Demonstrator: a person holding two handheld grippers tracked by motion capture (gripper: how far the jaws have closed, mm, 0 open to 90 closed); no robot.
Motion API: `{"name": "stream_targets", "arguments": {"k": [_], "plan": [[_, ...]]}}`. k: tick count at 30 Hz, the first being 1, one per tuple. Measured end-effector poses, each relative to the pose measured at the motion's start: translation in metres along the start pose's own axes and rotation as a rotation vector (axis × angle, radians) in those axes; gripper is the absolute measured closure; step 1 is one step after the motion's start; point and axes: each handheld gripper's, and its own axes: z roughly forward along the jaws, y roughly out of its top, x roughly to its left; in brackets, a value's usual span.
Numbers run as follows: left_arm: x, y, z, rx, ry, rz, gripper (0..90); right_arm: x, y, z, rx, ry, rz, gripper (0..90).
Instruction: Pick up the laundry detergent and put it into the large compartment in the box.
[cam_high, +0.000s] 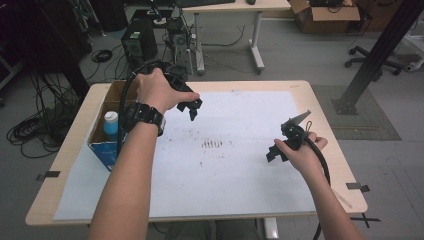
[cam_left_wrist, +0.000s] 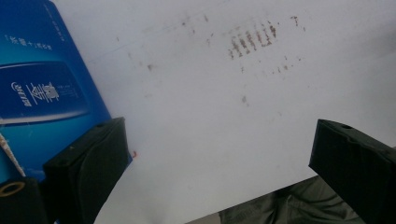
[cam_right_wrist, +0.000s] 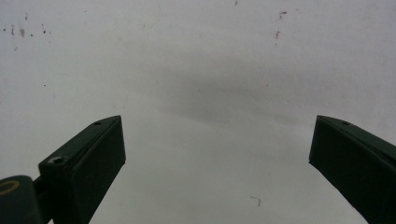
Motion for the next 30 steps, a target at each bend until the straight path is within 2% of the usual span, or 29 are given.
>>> {"name": "stream_targets", "arguments": {"k": [7,10,17,30], "plan": [[-0.0046,0.0002,0.0027,0.008,0.010,0.023,4.6,-0.0026,-0.0016,0.0002,-0.002,0.004,0.000,3.9],[-0.0062,-0.0003,0.0040,0.002,-0.004,0.032,4.6,-0.0029,-0.0023,0.0003,-0.001,0.005,0.004,3.9],[-0.0071,-0.0013,0.0074,-0.006,0.007,0.023,4.7,-0.0027,-0.0030,0.0007,0.001,0.006,0.004,3.9],[-0.0091,-0.0036,0.0054,-0.012,-0.002,0.028,4.7,-0.0021,-0.0046,-0.0017,-0.007,0.006,0.002,3.9]]}}
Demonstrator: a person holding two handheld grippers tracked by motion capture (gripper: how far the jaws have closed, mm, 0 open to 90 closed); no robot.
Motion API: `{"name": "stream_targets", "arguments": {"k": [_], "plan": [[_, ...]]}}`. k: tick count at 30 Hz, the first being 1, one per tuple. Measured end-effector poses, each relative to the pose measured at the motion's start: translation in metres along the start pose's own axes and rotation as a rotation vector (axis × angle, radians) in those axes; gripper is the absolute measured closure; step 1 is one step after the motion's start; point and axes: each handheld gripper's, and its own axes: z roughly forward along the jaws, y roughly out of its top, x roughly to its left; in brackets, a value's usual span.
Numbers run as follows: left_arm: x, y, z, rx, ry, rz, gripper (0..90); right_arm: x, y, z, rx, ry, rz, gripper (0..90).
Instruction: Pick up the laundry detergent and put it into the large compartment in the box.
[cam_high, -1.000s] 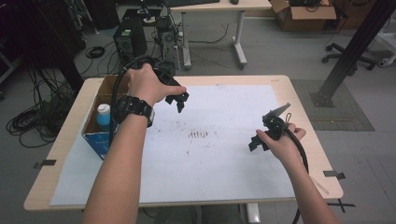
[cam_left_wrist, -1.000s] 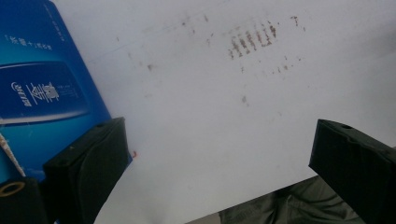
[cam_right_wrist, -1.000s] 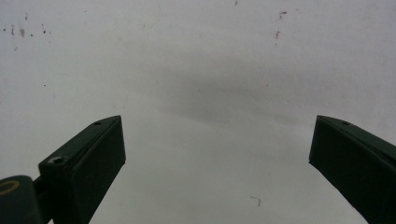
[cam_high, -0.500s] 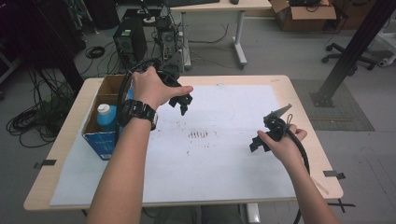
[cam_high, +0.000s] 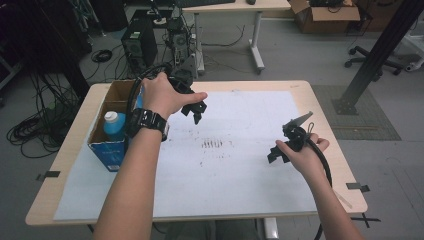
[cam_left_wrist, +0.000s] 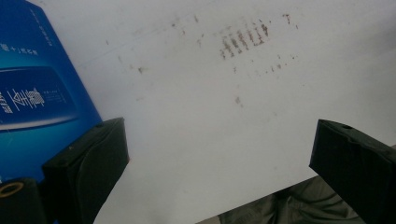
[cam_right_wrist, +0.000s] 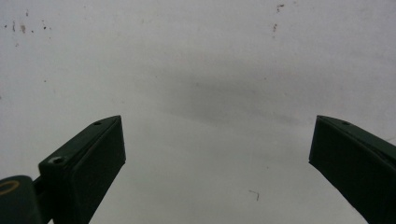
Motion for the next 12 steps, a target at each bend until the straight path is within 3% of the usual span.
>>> {"name": "stream_targets", "arguments": {"k": [12], "plan": [[0.0006,-0.0009,-0.0002,-0.001,0.004,0.005,4.7,0.0012,-0.0007,-0.0011,-0.005,0.000,0.001,3.9]]}}
